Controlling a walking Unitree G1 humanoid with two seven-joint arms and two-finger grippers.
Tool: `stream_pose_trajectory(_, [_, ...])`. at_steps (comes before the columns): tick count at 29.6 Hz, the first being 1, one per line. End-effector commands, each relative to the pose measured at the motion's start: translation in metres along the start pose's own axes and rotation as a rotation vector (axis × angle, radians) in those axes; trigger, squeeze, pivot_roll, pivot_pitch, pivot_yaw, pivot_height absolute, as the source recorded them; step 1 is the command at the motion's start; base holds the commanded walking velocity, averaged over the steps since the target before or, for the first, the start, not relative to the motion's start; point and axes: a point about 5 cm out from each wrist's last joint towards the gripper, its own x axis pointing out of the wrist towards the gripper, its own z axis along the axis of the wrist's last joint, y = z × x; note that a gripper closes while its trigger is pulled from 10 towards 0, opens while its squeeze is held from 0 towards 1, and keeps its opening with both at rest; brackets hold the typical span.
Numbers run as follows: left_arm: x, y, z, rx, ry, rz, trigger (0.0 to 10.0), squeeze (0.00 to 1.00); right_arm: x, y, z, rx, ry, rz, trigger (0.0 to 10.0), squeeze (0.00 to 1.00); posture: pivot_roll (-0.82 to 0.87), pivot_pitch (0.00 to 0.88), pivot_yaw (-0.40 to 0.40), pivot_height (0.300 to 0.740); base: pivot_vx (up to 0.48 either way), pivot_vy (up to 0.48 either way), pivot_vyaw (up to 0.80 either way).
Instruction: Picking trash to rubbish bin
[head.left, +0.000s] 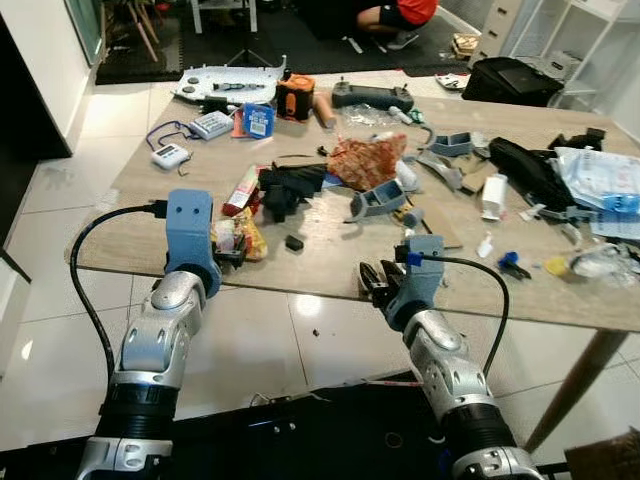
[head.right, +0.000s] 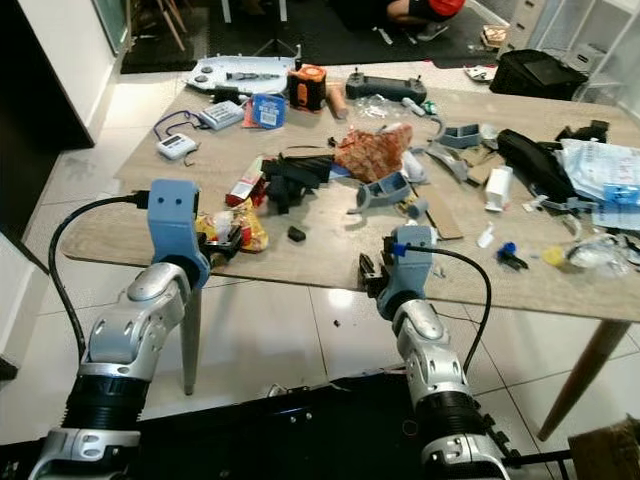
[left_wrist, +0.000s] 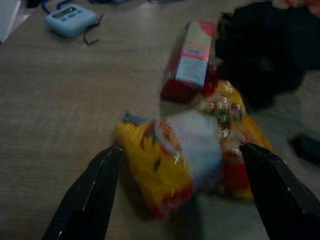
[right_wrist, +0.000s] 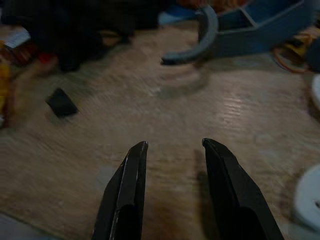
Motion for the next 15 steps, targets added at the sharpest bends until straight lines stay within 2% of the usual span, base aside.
stream_pose_trajectory(1, [-0.0005, -0.0060, -0.0023, 0.001, 0.012, -0.022, 10.0, 0.00, -0.0042, -0.0075, -0.0039, -0.003, 0.019, -0.024, 10.0, 0.00, 0.03, 0.089, -0.053, 0.740, 0.326, 0.000, 0.00])
stream_pose_trajectory(5, [-0.0006, -0.0058, -0.0018, 0.002, 0.010, -0.020, 10.0, 0.00, -0.0042, -0.0073, -0.0038, -0.002, 0.019, -0.024, 10.0, 0.00, 0.03, 0.091, -0.053, 0.740, 0.308, 0.000, 0.00])
stream_pose_trajectory(15, [0.0002, -0.0052, -0.0010, 0.009, -0.002, 0.003, 10.0, 0.00, -0.0038, -0.0082, -0.0029, -0.003, 0.020, -0.024, 10.0, 0.00, 0.03, 0.095, -0.056, 0.740, 0.000, 0.000, 0.00])
